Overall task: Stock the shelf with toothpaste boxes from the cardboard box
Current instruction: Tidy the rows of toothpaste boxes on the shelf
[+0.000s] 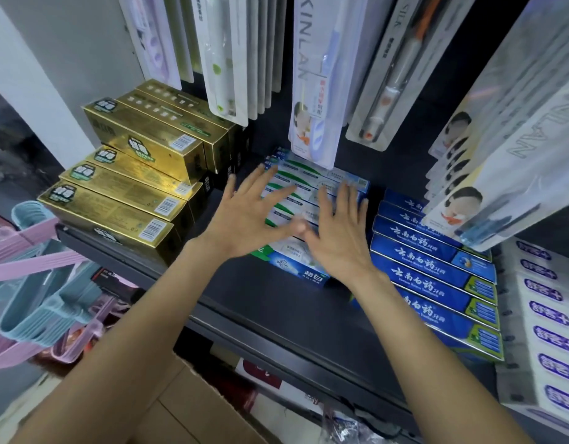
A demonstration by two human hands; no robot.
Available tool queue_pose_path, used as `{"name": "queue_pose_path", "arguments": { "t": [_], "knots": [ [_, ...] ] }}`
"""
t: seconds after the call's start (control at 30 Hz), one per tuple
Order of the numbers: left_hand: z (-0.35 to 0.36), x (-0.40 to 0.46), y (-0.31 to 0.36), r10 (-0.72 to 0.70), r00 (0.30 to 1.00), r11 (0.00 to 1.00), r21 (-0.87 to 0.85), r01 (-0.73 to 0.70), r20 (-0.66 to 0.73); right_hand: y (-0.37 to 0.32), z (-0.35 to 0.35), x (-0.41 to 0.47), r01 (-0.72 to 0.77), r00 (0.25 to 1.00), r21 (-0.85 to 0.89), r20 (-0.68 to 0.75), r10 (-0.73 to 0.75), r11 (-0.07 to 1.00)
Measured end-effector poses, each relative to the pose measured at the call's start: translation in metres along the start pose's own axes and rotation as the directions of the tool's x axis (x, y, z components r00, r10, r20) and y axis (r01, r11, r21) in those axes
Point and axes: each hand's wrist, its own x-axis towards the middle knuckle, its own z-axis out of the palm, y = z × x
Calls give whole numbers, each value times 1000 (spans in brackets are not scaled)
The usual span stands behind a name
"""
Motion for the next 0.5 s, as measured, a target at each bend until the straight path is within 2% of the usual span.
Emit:
{"name": "queue_pose_path", "arguments": {
  "t": [0.1, 0.17, 0.3, 0.37, 0.43, 0.5],
  "knots": [
    [-8, -28, -12, -23, 974, 999, 44, 13, 225, -3, 2, -36, 175, 981, -62, 97, -168, 983],
    [-11, -30, -22, -63, 946, 997, 72, 42, 317, 1, 8, -44, 196, 978, -131, 94, -184, 972],
    [-7, -13, -28, -36, 966, 999, 47, 25, 256, 2, 9, -32, 111, 993, -184, 55, -103, 977],
    [-7, -7, -30, -23, 963, 999, 50, 10, 270, -2, 10, -29, 74, 996, -169, 68, -64, 983],
    [-8, -7, -32, -20, 962, 999, 43, 8, 273, -7, 9, -31, 63, 995, -124, 80, -53, 990],
    [-8, -12, -30, -29, 969, 999, 30, 23, 247, -8, 2, -34, 54, 994, -3, 96, -53, 999]
  ]
}}
